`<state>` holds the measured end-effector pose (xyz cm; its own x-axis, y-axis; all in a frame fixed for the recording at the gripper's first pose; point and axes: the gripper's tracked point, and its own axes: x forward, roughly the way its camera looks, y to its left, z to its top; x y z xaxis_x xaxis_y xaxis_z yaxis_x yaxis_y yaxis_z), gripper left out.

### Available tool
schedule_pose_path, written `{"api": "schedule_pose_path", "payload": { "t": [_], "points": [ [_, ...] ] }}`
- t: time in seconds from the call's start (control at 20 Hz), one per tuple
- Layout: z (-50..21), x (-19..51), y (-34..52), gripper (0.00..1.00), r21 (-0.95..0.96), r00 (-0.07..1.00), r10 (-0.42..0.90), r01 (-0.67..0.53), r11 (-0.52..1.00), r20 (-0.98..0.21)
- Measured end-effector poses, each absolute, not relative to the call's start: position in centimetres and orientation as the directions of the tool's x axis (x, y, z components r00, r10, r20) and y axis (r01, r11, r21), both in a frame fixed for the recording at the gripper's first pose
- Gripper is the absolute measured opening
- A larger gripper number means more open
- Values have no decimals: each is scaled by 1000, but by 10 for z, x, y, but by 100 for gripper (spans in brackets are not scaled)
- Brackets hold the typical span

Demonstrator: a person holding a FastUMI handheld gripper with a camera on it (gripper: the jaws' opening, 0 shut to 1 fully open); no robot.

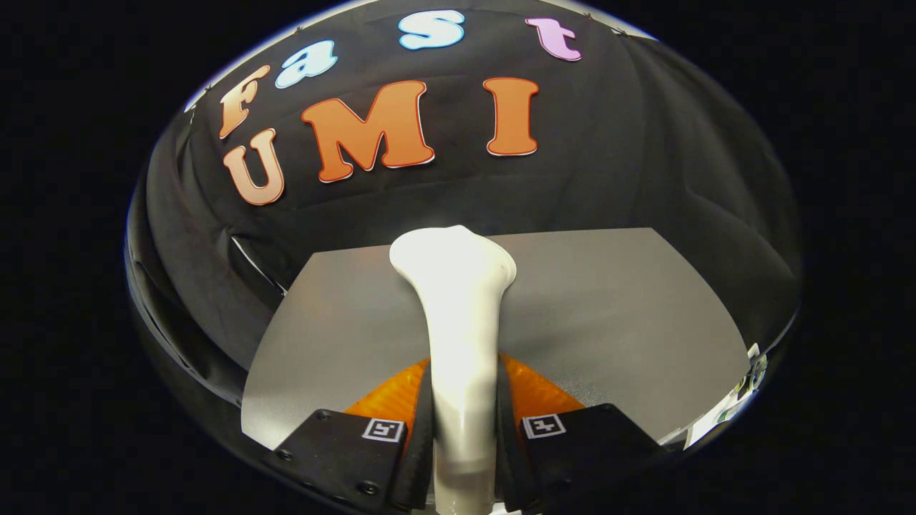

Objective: Iron the clothes twice with a garment steamer, once on the left side and once on the right side.

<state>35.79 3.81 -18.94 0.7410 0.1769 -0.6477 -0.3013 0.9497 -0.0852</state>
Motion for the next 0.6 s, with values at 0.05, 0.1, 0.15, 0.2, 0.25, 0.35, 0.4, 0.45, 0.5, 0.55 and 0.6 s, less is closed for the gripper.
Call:
{"api": "schedule_pose_path", "payload": {
  "t": [0.05,0.1,0.15,0.2,0.25,0.35,0.4,0.45,0.5,0.55,0.6],
  "points": [
    [-189,358,38,45,-87,742,177,-302,949,-647],
    [-188,356,39,43,-87,744,179,-303,949,-644],
    [-187,358,39,43,-88,749,178,-301,950,-639],
    [-185,358,38,43,-92,752,174,-297,950,-636],
    [-185,358,38,43,-93,755,171,-293,951,-633],
    [-177,353,35,43,-87,762,172,-287,954,-624],
    [-171,351,35,43,-84,769,175,-284,955,-614],
    [-166,348,35,43,-80,775,178,-282,956,-606],
    [-159,345,36,43,-73,780,184,-282,957,-598],
    [-154,342,37,43,-67,784,192,-285,956,-590],
    [-150,337,38,43,-63,786,199,-289,955,-585]
  ]
}}
